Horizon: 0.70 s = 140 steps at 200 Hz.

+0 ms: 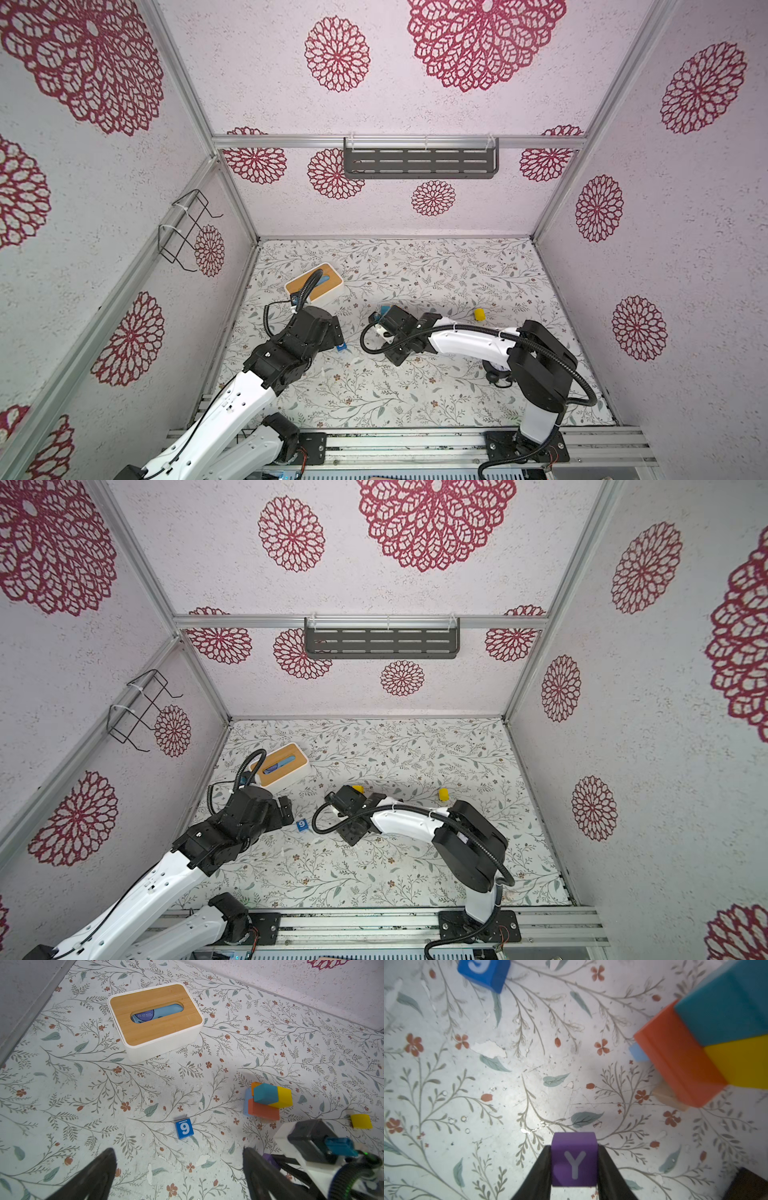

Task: Build the wood block tower
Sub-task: 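Lift the purple Y cube with the right gripper toward the structure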

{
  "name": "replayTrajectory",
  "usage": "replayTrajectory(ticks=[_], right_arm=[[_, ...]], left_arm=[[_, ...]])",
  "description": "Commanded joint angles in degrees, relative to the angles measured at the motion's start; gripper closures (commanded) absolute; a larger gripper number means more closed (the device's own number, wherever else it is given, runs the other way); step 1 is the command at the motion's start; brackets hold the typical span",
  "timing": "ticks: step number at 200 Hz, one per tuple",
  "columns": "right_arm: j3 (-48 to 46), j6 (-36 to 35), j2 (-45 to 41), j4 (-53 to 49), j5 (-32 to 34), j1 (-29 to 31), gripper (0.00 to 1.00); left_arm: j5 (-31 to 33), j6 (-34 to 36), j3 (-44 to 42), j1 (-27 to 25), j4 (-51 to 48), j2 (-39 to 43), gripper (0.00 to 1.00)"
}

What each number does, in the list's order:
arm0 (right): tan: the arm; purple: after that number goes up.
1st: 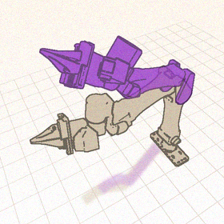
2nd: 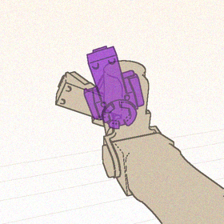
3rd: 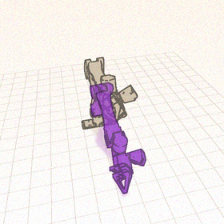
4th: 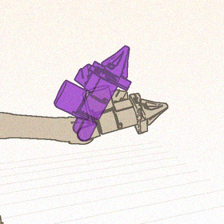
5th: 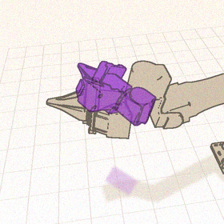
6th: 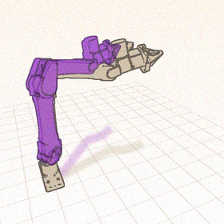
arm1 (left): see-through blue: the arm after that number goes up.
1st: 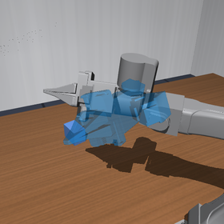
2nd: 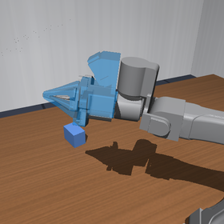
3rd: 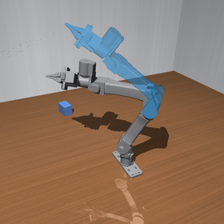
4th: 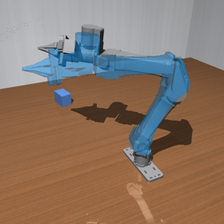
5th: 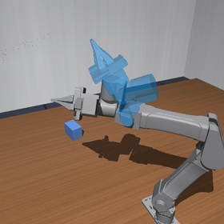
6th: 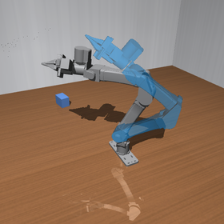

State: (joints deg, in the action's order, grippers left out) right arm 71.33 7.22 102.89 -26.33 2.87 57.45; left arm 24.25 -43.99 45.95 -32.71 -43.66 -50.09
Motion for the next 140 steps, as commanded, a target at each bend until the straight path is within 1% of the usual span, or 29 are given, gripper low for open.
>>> replayTrajectory(ticks=[1, 31, 62, 100, 114, 140], right_arm=[[3.4, 4.3, -3.9, -4.6, 3.1, 0.3, 0.64], [7.2, 8.9, -4.8, -7.5, 4.9, 0.2, 0.64], [13.5, 13.3, -3.0, -12.8, 8.7, -0.4, 0.65], [20.5, 16.8, 0.3, -16.2, 9.6, -2.0, 0.65], [21.5, 18.8, 1.0, -16.1, 10.3, -3.1, 0.65], [22.8, 22.9, 2.1, -15.5, 9.6, -5.5, 0.66]], left_arm=[[-0.1, 0.1, -0.3, 0.5, 0.6, 0.3, 0.03], [-0.3, -0.3, 0.0, 0.7, 0.9, 0.3, 0.03], [-0.4, -0.5, 0.5, 0.7, 1.2, 0.3, 0.03], [-0.8, -0.9, 0.0, 0.7, 2.3, 0.1, 0.03], [-1.1, -1.1, -0.2, 0.7, 3.0, -0.2, 0.03], [-1.0, -1.4, -0.2, 0.8, 3.7, -0.7, 0.03]])
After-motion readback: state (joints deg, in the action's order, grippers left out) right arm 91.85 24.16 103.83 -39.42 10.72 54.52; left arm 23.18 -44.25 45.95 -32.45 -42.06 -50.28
